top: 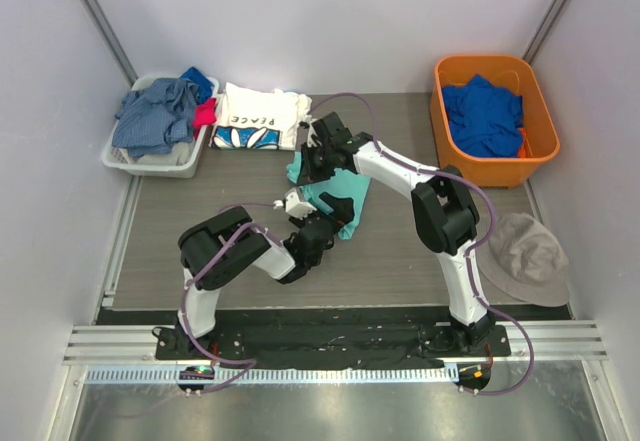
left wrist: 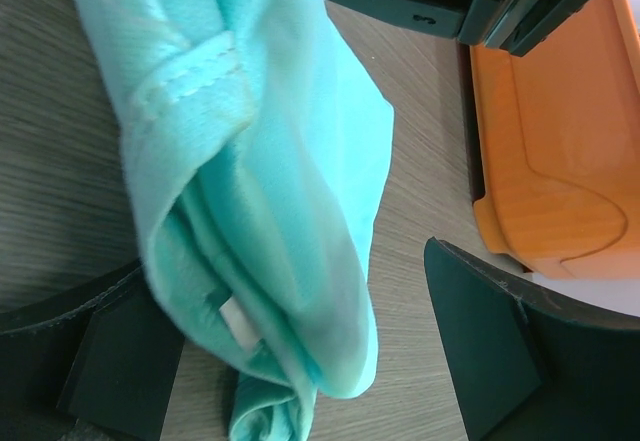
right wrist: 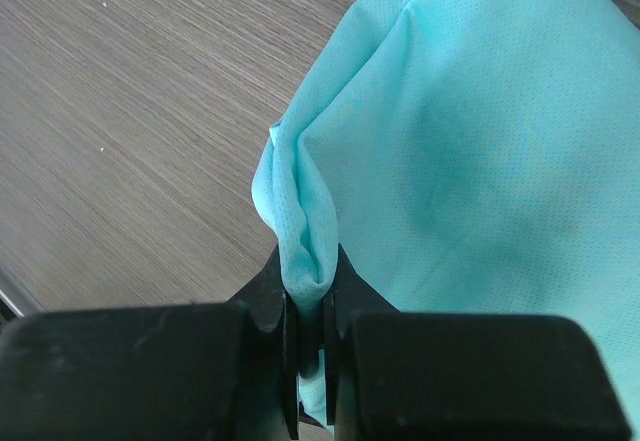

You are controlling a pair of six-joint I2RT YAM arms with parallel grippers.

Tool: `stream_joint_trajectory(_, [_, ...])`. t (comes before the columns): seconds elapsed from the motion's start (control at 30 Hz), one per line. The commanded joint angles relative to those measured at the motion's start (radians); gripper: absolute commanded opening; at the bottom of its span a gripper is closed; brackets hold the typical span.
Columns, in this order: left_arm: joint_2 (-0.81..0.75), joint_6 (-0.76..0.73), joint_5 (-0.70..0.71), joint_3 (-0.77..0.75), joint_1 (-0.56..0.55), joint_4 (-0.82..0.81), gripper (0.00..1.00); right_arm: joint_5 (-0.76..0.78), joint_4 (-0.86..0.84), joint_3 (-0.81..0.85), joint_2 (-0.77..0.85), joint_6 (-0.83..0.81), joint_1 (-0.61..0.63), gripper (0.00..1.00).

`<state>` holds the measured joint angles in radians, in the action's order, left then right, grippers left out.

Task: Fold and stack the t-shirts
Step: Neatly place the folded tshirt to the corner

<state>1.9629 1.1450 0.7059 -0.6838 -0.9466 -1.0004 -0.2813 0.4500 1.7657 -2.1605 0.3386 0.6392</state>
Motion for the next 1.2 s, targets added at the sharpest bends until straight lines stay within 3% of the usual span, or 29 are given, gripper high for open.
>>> stream_joint_trajectory(0.0, [0.037,-0.002,0.012,-0.033,0.011,-0.010,0.98,-0.024,-0.007,0.044,0.059,0.008,-0.001,0.01])
stream_joint_trajectory(0.03, [0.040,0.001,0.010,-0.039,0.017,-0.009,0.94,-0.025,-0.007,0.044,0.059,0.008,-0.001,0.01])
stream_joint_trajectory(0.07, [0.044,0.002,0.010,-0.040,0.019,-0.009,0.82,-0.024,-0.007,0.044,0.060,0.007,0.000,0.01])
stream_joint_trajectory(0.13, [0.047,0.019,0.006,-0.043,0.025,0.006,0.69,-0.024,-0.005,0.044,0.062,0.007,0.001,0.01])
stream_joint_trajectory(0.17, [0.048,0.030,0.000,-0.046,0.029,0.019,0.55,-0.024,-0.005,0.044,0.062,0.007,0.001,0.01])
stream_joint_trajectory(0.23, [0.054,0.035,-0.005,-0.051,0.032,0.029,0.44,-0.024,-0.007,0.046,0.060,0.007,0.001,0.01])
stream_joint_trajectory(0.27, [0.056,0.036,-0.005,-0.051,0.035,0.031,0.30,-0.025,-0.007,0.046,0.059,0.007,0.001,0.01])
stream_joint_trajectory(0.43, [0.070,0.039,-0.002,-0.053,0.038,0.031,0.20,-0.030,-0.008,0.040,0.065,0.005,0.000,0.01])
stream_joint_trajectory(0.57, [0.070,0.042,-0.002,-0.048,0.039,0.036,0.01,-0.032,-0.007,0.041,0.070,0.005,-0.001,0.01])
stream_joint_trajectory(0.6, [0.068,0.042,-0.002,-0.046,0.037,0.037,0.00,-0.032,-0.008,0.041,0.071,0.007,-0.001,0.01])
stream_joint_trajectory(0.73, [0.056,0.036,-0.003,-0.033,0.039,0.040,0.00,-0.018,-0.010,0.047,0.085,0.007,-0.003,0.41])
stream_joint_trajectory(0.8, [0.048,0.027,-0.005,-0.026,0.039,0.045,0.00,-0.013,-0.011,0.057,0.096,0.004,-0.009,0.50])
stream_joint_trajectory(0.87, [0.034,0.016,-0.013,-0.016,0.040,0.046,0.00,-0.022,-0.010,0.092,0.093,0.004,-0.016,0.71])
stream_joint_trajectory(0.93, [0.025,0.012,-0.019,-0.004,0.039,0.052,0.00,-0.039,0.016,0.161,0.082,-0.001,-0.035,0.79])
stream_joint_trajectory(1.03, [0.007,-0.007,-0.042,0.013,0.039,0.065,0.00,-0.035,0.056,0.242,0.094,-0.003,-0.074,0.82])
stream_joint_trajectory(1.17, [-0.076,-0.054,-0.060,0.044,0.040,0.123,0.00,-0.003,0.058,0.216,0.189,0.020,-0.156,0.84])
